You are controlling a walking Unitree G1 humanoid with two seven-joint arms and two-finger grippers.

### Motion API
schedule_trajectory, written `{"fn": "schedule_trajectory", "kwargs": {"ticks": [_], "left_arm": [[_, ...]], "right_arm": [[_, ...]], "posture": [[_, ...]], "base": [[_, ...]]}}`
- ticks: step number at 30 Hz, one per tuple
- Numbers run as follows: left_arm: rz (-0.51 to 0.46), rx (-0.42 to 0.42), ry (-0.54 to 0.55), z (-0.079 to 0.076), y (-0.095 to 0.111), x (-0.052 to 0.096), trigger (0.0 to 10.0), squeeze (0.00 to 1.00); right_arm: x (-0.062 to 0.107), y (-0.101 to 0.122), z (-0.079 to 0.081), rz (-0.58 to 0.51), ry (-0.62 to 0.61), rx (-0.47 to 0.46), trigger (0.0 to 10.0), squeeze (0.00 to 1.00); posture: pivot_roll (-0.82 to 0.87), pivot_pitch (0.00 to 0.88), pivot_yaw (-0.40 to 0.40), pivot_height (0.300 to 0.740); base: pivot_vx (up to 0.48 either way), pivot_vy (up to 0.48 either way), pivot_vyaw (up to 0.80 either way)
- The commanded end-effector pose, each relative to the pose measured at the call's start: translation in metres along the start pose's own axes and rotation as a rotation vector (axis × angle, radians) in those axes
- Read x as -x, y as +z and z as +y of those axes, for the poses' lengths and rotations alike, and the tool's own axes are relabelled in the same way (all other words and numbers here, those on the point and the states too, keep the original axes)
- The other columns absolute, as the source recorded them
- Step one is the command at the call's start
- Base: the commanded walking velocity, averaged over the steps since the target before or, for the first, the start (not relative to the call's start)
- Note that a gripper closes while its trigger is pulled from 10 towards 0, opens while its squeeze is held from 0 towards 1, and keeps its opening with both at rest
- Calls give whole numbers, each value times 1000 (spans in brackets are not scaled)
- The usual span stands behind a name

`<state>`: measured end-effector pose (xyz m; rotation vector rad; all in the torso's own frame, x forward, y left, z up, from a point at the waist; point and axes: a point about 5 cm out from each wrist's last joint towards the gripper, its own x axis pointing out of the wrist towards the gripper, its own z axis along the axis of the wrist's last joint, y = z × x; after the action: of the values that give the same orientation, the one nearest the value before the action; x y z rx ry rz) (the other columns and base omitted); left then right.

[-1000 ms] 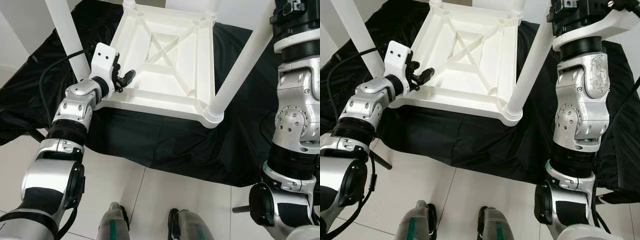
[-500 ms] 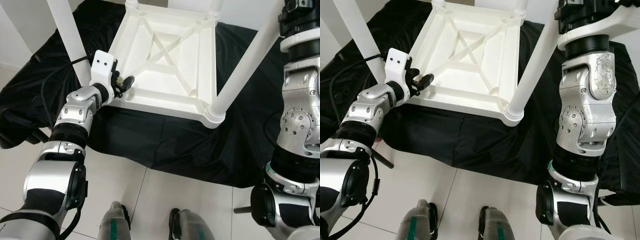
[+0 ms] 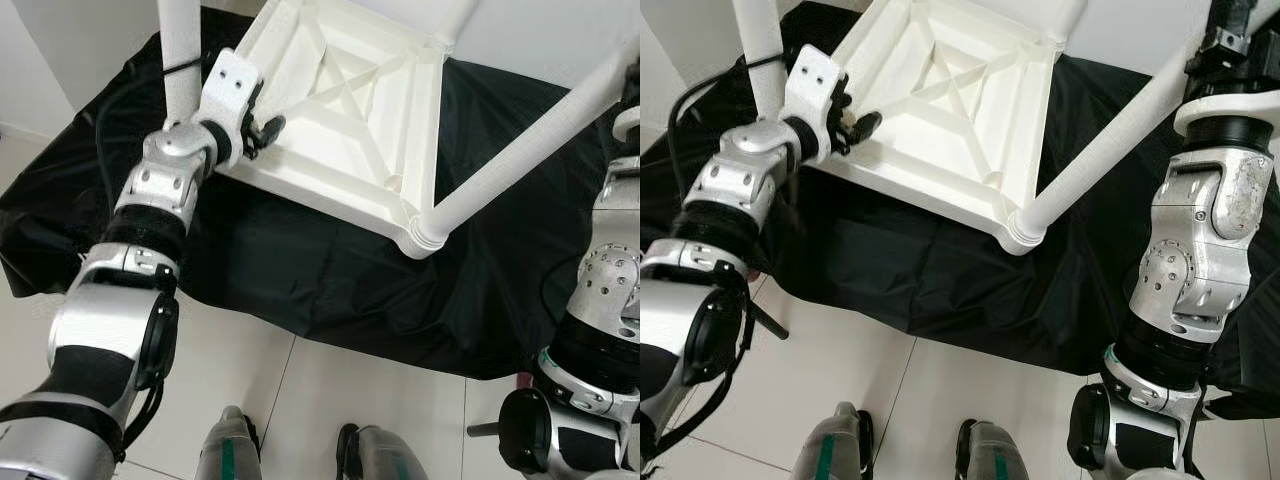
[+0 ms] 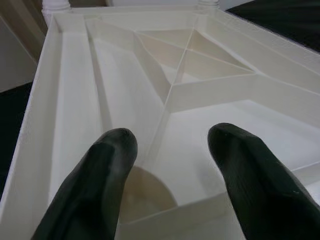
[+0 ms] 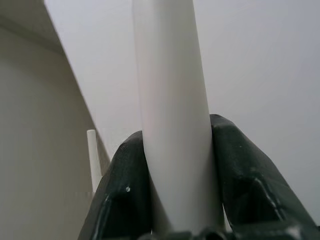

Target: Building children table

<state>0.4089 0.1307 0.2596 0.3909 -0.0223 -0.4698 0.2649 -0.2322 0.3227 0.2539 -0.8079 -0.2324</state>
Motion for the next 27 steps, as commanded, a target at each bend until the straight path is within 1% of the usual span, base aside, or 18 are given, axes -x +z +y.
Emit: {"fn": "schedule_trajectory", "kwargs": {"ticks": [1, 2, 4, 5, 6, 8, 9, 10, 12, 14, 15, 16, 17, 19, 22, 23, 25, 27], "left_arm": [[16, -19, 545, 69, 14, 28, 10000, 0], [16, -19, 545, 69, 14, 28, 10000, 0], [-40, -57, 571, 74, 46, 27, 10000, 0], [-40, -57, 571, 74, 46, 27, 10000, 0], [-62, -62, 572, 74, 57, 26, 10000, 0], [-136, -72, 545, 67, 96, 19, 10000, 0], [-155, -78, 537, 64, 108, 17, 10000, 0], [-166, -81, 532, 62, 115, 16, 10000, 0], [-166, -81, 532, 62, 115, 16, 10000, 0], [-188, -112, 497, 49, 132, 10, 10000, 0], [-218, -113, 444, 29, 148, 2, 10000, 0], [-218, -113, 444, 29, 148, 2, 10000, 0], [-227, -103, 425, 23, 152, -1, 10000, 0], [-230, -97, 414, 19, 154, -2, 10000, 0], [-209, -135, 384, -3, 154, -12, 10000, 0], [-213, -123, 347, -12, 155, -15, 10000, 0], [-217, -111, 322, -17, 155, -17, 10000, 0], [-217, -165, 321, -23, 154, -19, 10000, 0]], "right_arm": [[39, -49, -88, 271, -438, 135, 0, 0], [39, -49, -88, 271, -438, 135, 0, 0], [60, -73, -104, 379, -517, 136, 0, 0], [60, -73, -104, 379, -517, 136, 0, 0], [67, -81, -110, 415, -538, 141, 0, 0], [92, -109, -118, 545, -597, 131, 0, 0], [99, -118, -119, 585, -607, 131, 0, 0], [104, -123, -119, 608, -611, 131, 0, 0], [104, -123, -119, 608, -611, 131, 0, 0], [116, -143, -116, 705, -614, 103, 0, 0], [130, -166, -106, 826, -564, 45, 0, 0], [130, -166, -106, 826, -564, 45, 0, 0], [133, -172, -102, 852, -545, 17, 0, 0], [136, -176, -99, 863, -535, 1, 0, 0], [149, -192, -91, 930, -528, -25, 0, 0], [152, -199, -86, 963, -523, -59, 0, 0], [154, -202, -82, 982, -519, -83, 0, 0], [156, -211, -71, 1021, -501, -99, 0, 0]], "posture": [[-42, 108, 46, 740], [-42, 108, 46, 740], [-24, 106, 42, 740], [-24, 106, 42, 740], [-24, 106, 42, 740], [-2, 100, 42, 740], [0, 99, 42, 740], [0, 99, 42, 740], [0, 99, 42, 740], [-1, 95, 46, 740], [6, 93, 48, 740], [6, 93, 48, 740], [6, 93, 48, 740], [6, 93, 48, 740], [12, 85, 50, 740], [9, 84, 49, 740], [9, 84, 49, 740], [4, 83, 58, 740]], "base": [[0, 0, 0], [0, 0, 0], [0, 0, 0], [0, 0, 0], [0, 0, 0], [0, 0, 0], [0, 0, 0], [0, 0, 0], [0, 0, 0], [0, 0, 0], [0, 0, 0], [0, 0, 0], [0, 0, 0], [0, 0, 0], [0, 0, 0], [0, 0, 0], [0, 0, 0], [0, 0, 0]]}}
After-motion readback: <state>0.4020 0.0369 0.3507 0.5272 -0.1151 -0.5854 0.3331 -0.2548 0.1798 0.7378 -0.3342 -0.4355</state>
